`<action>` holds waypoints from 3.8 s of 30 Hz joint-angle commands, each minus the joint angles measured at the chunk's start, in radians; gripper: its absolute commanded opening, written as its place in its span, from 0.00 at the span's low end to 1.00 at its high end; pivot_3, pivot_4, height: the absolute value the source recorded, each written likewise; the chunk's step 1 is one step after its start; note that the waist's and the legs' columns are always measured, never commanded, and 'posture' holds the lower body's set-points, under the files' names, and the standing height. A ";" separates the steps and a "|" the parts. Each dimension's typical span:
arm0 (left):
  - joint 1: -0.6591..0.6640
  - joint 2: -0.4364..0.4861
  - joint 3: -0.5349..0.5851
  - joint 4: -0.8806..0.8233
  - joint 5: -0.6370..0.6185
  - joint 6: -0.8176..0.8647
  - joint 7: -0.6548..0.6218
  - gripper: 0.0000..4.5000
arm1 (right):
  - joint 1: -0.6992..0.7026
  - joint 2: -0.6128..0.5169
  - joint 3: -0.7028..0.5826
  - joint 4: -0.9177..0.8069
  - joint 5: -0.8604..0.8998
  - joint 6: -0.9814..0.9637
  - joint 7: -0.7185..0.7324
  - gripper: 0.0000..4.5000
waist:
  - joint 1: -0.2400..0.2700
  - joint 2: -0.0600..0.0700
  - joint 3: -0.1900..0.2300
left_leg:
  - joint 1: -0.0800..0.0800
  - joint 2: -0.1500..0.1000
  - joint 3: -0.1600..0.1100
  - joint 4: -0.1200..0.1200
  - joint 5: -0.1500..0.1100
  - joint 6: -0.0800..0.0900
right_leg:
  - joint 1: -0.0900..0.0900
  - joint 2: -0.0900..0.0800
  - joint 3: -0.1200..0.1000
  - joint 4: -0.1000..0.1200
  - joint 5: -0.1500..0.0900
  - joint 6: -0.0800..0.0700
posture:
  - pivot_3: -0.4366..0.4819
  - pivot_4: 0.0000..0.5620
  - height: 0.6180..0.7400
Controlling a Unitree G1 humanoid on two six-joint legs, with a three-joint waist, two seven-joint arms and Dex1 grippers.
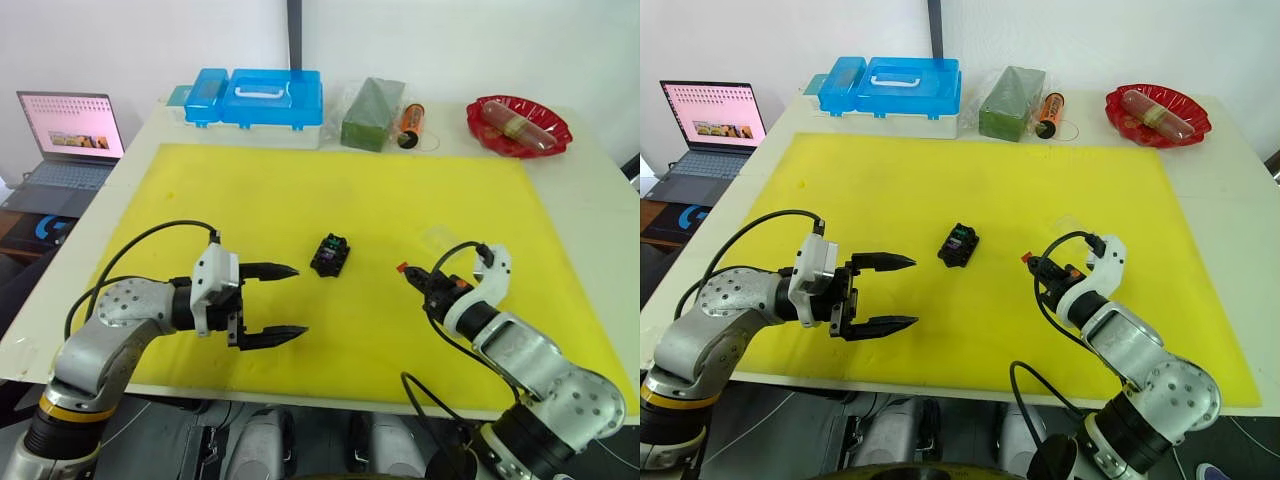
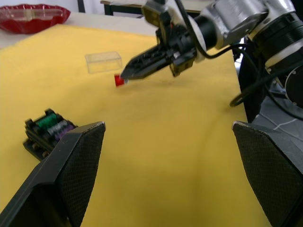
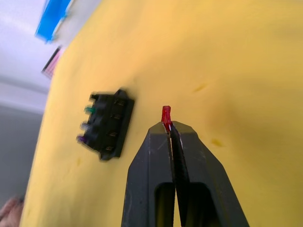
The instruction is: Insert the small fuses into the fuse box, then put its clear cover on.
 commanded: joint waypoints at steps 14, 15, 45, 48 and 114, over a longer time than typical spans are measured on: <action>0.041 0.000 -0.007 -0.044 0.001 -0.053 0.005 1.00 | 0.273 -0.437 0.567 -0.020 0.543 -0.681 -0.299 0.01 | -0.016 -0.001 0.001 | 0.000 0.000 0.004 -0.002 -0.001 0.002 | -0.003 0.002 0.007 0.001 0.001 0.006 | 0.48 0.27 1.00; 0.044 -0.002 -0.009 -0.047 0.003 -0.054 0.008 1.00 | 0.270 -0.450 0.577 -0.018 0.543 -0.697 -0.297 0.01 | -0.016 -0.001 0.001 | 0.000 0.000 0.004 -0.001 -0.001 0.002 | -0.003 0.002 0.007 0.001 0.001 0.006 | 0.48 0.27 1.00; 0.040 -0.039 -0.113 -0.013 0.075 -0.150 -0.014 1.00 | -0.187 -1.227 0.856 0.348 -0.115 -0.262 1.281 0.55 | 0.016 -0.006 0.001 | -0.005 0.001 0.005 0.002 -0.003 0.005 | -0.007 0.003 0.007 0.000 0.001 0.005 | 0.48 0.27 1.00; 0.046 -0.041 -0.116 -0.015 0.082 -0.158 -0.011 1.00 | -0.253 -1.198 0.942 0.385 -0.289 -0.316 1.386 0.48 | 0.009 -0.006 0.001 | -0.009 0.000 0.005 0.005 -0.003 0.005 | -0.010 0.002 0.007 0.000 0.001 0.006 | 0.48 0.27 1.00; -0.097 -0.108 0.014 0.185 0.078 -0.104 0.176 1.00 | -0.548 -0.752 0.835 0.298 -0.843 -0.294 1.251 0.01 | 0.010 -0.006 0.000 | -0.004 -0.001 0.005 0.006 -0.002 0.004 | -0.005 0.001 0.004 0.004 0.004 0.007 | 0.48 0.27 1.00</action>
